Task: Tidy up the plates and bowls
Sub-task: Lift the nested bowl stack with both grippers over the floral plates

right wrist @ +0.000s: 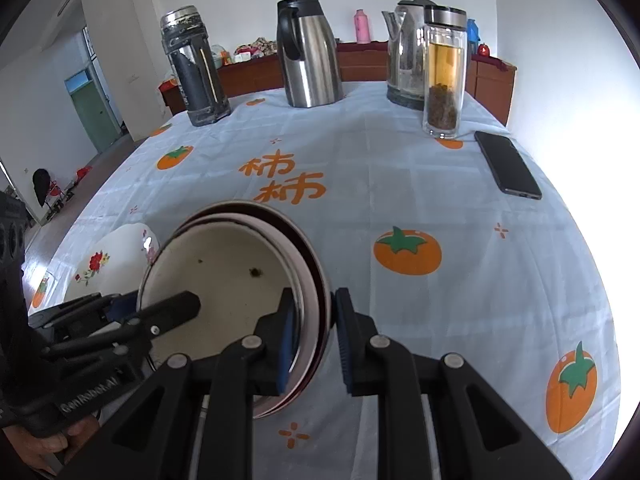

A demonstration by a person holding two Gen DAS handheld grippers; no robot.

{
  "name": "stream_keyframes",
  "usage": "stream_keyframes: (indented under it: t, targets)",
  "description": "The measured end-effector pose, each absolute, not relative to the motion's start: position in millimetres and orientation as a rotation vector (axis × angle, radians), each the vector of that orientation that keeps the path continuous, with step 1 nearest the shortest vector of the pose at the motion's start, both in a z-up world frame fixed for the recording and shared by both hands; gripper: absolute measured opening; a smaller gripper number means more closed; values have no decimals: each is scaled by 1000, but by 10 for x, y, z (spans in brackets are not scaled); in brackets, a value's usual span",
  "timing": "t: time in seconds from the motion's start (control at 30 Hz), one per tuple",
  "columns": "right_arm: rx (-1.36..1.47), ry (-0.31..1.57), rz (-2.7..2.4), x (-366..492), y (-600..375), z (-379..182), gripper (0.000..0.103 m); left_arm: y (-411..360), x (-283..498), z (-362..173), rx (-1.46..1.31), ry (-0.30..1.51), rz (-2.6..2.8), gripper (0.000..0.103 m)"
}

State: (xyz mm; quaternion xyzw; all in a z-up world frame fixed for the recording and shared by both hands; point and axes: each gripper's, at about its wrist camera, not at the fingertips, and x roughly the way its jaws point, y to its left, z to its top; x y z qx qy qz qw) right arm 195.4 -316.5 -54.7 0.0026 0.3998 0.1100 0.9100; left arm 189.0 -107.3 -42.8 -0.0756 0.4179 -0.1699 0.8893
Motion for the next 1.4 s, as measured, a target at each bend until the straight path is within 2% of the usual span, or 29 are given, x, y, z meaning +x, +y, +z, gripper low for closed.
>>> stream_keyframes:
  t: [1.4]
  targets:
    - [-93, 760, 410, 1760, -2375, -178, 19, -215, 1514, -17, -276, 778, -224, 33]
